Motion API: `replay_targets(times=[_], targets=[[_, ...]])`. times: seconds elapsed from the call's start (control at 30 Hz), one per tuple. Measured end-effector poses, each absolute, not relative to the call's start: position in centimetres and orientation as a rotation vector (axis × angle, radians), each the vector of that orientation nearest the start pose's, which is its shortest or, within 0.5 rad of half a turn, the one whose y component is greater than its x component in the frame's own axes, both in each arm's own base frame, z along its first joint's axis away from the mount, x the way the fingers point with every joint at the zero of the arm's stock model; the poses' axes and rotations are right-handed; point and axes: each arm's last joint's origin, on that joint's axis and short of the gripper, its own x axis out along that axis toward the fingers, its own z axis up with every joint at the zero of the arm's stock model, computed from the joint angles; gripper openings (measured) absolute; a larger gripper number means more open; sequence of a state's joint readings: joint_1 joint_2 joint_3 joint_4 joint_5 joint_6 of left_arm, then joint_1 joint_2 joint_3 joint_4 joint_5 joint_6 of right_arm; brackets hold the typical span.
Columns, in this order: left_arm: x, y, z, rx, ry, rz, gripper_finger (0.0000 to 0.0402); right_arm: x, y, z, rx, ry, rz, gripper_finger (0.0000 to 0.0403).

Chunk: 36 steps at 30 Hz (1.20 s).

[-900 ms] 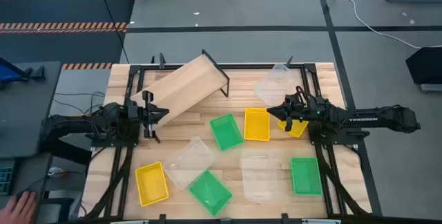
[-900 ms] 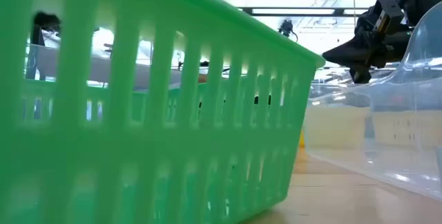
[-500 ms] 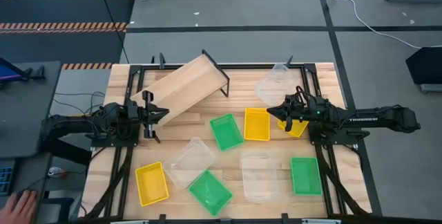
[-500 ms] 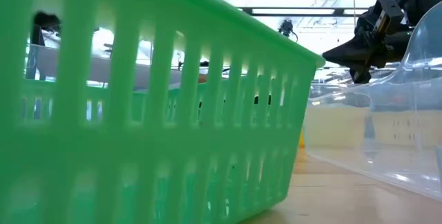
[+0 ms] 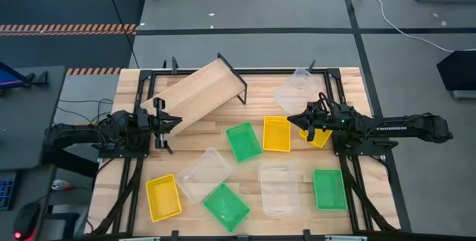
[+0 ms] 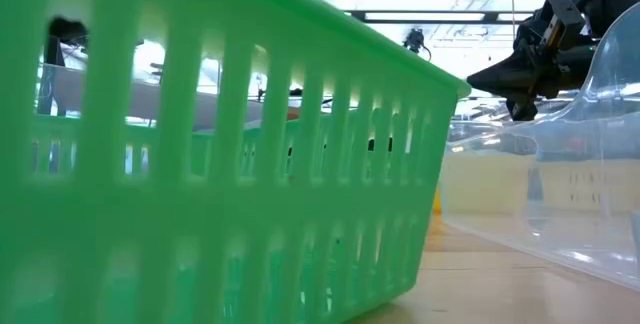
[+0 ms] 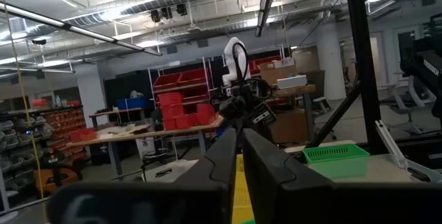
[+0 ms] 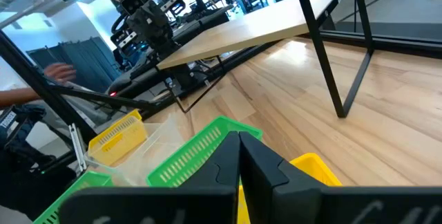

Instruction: Stack baskets on shelf by color

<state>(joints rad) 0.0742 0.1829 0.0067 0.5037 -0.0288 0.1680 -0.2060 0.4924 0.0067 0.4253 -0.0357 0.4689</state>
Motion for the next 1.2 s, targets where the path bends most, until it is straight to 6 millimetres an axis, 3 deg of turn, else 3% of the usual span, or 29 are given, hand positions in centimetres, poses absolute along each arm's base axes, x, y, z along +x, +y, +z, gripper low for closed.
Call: replay_targets(times=[1.2], targets=[[10.33, 0.85, 19.87, 0.174, -0.318, 0.130, 0.0035, 12.60, -2.53, 16.11, 0.475, 0.019, -0.181, 0.0015]])
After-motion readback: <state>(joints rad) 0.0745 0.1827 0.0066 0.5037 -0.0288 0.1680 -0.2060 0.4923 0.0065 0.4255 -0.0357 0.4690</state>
